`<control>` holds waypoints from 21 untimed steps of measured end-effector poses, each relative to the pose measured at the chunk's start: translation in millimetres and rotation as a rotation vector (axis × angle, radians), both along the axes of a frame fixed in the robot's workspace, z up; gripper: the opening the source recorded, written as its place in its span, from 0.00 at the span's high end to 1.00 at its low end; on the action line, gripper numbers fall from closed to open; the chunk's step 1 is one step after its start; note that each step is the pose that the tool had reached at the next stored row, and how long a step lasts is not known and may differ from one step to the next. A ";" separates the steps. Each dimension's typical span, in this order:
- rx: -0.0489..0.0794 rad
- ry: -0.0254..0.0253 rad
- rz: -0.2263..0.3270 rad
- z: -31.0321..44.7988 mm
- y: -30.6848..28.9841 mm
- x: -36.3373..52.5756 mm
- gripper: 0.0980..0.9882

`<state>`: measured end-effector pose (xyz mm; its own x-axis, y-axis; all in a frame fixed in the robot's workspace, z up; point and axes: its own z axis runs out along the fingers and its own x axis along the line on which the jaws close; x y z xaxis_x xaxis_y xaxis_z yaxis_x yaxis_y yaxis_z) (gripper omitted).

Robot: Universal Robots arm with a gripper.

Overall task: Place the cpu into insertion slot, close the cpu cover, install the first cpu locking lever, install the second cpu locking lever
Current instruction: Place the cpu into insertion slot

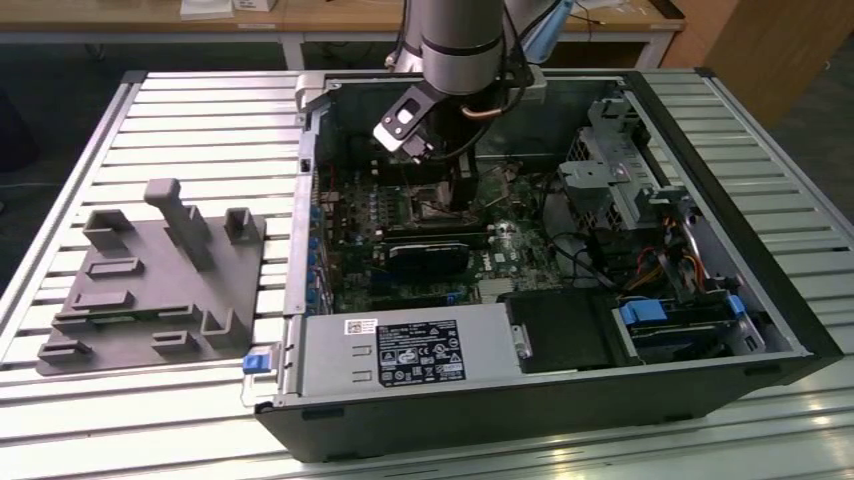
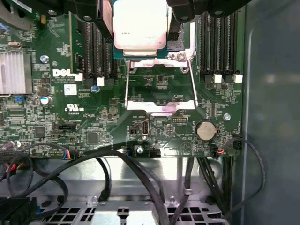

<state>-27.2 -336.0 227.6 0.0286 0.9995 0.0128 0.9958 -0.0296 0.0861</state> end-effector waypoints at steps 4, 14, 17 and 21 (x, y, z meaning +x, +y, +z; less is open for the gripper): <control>0.000 0.0000 0.008 -2.3 5.0 -4.4 0.51; 0.000 0.0002 0.045 -9.6 6.5 -9.9 0.51; 0.000 0.0001 0.045 -10.9 9.2 -11.0 0.51; 0.000 -0.0001 0.044 -13.4 12.0 -13.1 0.51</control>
